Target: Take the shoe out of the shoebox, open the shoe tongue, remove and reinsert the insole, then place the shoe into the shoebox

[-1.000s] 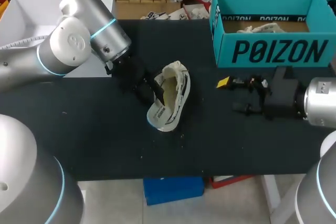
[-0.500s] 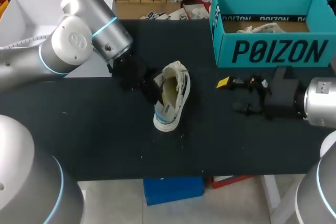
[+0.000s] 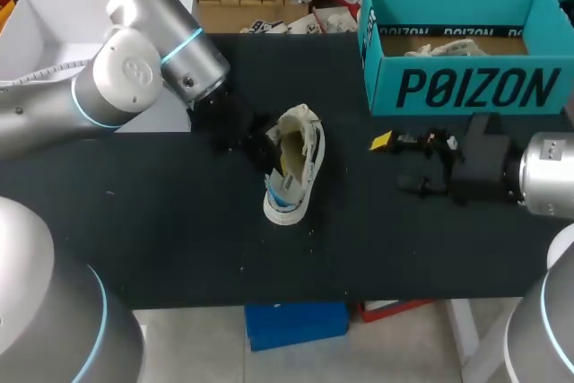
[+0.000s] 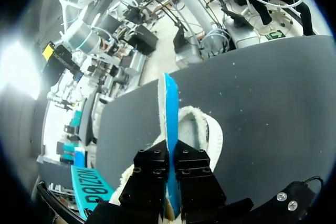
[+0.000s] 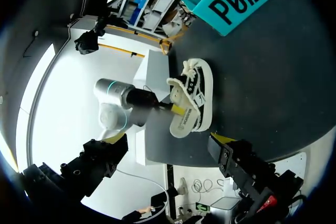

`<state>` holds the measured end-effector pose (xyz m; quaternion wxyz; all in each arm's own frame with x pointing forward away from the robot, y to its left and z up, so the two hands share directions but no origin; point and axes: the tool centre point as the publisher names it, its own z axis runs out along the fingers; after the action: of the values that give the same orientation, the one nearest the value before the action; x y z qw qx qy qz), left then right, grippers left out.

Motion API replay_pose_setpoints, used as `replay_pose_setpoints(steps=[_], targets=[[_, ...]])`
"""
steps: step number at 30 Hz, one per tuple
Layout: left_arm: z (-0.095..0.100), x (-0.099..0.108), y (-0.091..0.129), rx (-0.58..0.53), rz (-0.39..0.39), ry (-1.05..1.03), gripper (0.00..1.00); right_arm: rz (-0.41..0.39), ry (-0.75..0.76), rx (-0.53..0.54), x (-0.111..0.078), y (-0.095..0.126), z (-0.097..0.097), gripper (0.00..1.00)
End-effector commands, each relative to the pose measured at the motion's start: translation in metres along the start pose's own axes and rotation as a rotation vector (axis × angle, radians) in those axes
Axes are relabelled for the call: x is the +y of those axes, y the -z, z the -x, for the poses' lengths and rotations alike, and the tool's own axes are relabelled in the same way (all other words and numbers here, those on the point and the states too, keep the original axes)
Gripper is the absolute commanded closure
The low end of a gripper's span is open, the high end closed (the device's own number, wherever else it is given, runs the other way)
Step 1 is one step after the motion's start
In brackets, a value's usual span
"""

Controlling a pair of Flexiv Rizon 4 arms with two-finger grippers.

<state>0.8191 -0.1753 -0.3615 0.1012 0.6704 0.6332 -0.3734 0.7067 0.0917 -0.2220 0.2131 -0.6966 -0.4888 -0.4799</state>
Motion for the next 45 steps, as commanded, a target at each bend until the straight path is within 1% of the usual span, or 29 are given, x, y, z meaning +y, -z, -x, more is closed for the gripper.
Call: replay_pose_setpoints(steps=[1,18,23,24,25,27,28,29,30,31,35,38,41,43,45], targets=[[0.0,0.008,-0.005,0.013,0.005,0.007,1.0,0.0,0.0,-0.002,0.0,-0.001,0.0,0.0],[-0.001,0.038,-0.009,0.045,0.047,0.047,1.0,0.0,0.0,-0.002,0.0,-0.001,0.0,0.0],[0.002,0.039,-0.009,0.05,0.053,0.05,1.0,0.0,0.0,-0.002,0.0,-0.001,0.0,0.0],[0.004,0.037,-0.008,0.051,0.053,0.049,0.94,0.0,0.0,-0.002,0.0,-0.001,0.0,0.0],[0.005,0.035,-0.008,0.051,0.052,0.047,0.81,0.0,0.0,-0.002,0.0,-0.001,0.0,0.0],[0.006,0.031,-0.007,0.049,0.049,0.041,0.51,0.0,0.0,-0.002,0.0,-0.001,0.0,0.0],[0.006,0.028,-0.006,0.046,0.045,0.038,0.29,0.0,0.0,-0.002,0.0,-0.001,0.0,0.0],[0.006,0.025,-0.006,0.044,0.042,0.036,0.18,0.0,0.0,-0.002,0.0,-0.001,0.0,0.0],[0.006,0.022,-0.005,0.038,0.038,0.034,0.11,0.0,0.0,-0.002,0.0,-0.001,0.0,0.0],[0.006,0.018,-0.004,0.035,0.036,0.033,0.01,0.0,0.0,-0.002,0.0,-0.001,0.0,0.0],[0.007,0.003,-0.001,0.026,0.022,0.02,0.0,0.0,0.0,-0.002,0.0,-0.001,0.0,0.0],[0.006,-0.004,0.0,0.021,0.015,0.015,0.0,0.0,0.0,-0.002,0.0,-0.001,0.0,0.0],[0.006,-0.007,-0.001,0.02,0.011,0.013,0.09,0.0,0.0,-0.002,0.0,-0.001,0.0,0.0],[0.005,-0.007,-0.003,0.024,0.003,0.012,0.11,0.0,0.0,-0.002,0.0,-0.001,0.0,0.0],[0.004,-0.008,-0.006,0.031,-0.006,0.013,0.16,0.0,0.0,-0.002,0.0,-0.001,0.0,0.0]])
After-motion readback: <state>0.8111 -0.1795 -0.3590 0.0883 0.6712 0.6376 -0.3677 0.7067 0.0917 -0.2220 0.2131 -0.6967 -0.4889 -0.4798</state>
